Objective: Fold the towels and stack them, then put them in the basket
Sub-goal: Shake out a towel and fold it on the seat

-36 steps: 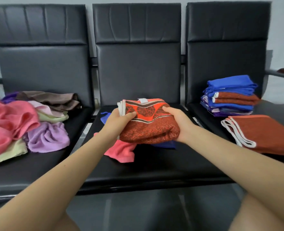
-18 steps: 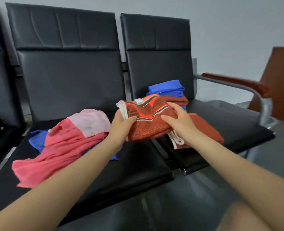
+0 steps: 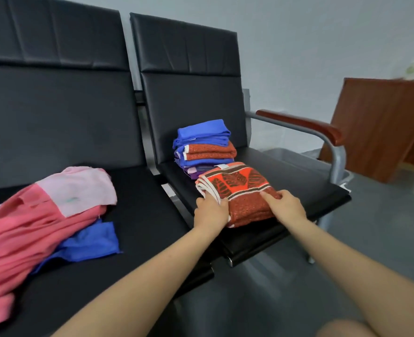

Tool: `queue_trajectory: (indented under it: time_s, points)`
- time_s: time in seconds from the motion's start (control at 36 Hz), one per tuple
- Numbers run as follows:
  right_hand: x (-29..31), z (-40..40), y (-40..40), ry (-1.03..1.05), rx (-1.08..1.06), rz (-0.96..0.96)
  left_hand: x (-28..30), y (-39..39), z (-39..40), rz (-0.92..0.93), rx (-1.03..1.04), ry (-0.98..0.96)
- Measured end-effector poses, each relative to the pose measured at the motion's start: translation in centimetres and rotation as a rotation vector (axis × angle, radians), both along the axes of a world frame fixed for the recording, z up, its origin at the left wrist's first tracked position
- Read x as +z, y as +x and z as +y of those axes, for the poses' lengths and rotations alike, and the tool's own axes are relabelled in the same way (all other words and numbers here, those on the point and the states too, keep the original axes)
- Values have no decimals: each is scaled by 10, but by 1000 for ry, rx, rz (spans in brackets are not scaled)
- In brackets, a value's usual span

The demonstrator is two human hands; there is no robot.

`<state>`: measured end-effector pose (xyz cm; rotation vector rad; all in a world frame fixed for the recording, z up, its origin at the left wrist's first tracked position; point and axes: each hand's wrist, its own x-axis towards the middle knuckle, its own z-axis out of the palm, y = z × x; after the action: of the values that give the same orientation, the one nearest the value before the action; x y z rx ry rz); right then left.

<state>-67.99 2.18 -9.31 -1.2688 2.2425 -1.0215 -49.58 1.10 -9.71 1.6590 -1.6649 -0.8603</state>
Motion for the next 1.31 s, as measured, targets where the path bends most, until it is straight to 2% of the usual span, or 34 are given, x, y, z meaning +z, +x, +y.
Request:
queue_trajectory:
  time_s: [0.11,0.19,0.28,0.36,0.47,0.56,0.72,0.81,1.0,1.17,1.31]
  points:
    - [-2,-12,6,-133,-28,-128,15,7,-10,235,13,37]
    - [4,-14,14,-147,-34,-157,23,14,-8,366,-25,54]
    - [17,-6,27,-131,-71,38,26,30,-5,311,-56,81]
    - [33,7,48,-336,-23,249,30,59,-2,189,-1,42]
    - [44,13,90,-501,218,256,36,121,1,181,72,-61]
    - [44,11,134,-407,462,104,39,176,7,134,168,-106]
    - [25,-5,216,-180,708,114,42,282,28,89,357,-173]
    - [13,-21,246,-92,713,58,33,310,36,-14,401,-139]
    - [-12,-59,291,-42,662,-36,21,336,30,-62,403,-118]
    - [-19,-85,318,-42,592,-311,11,327,12,-188,392,-31]
    - [-19,-89,335,-24,712,-360,-2,310,-5,-203,414,-59]
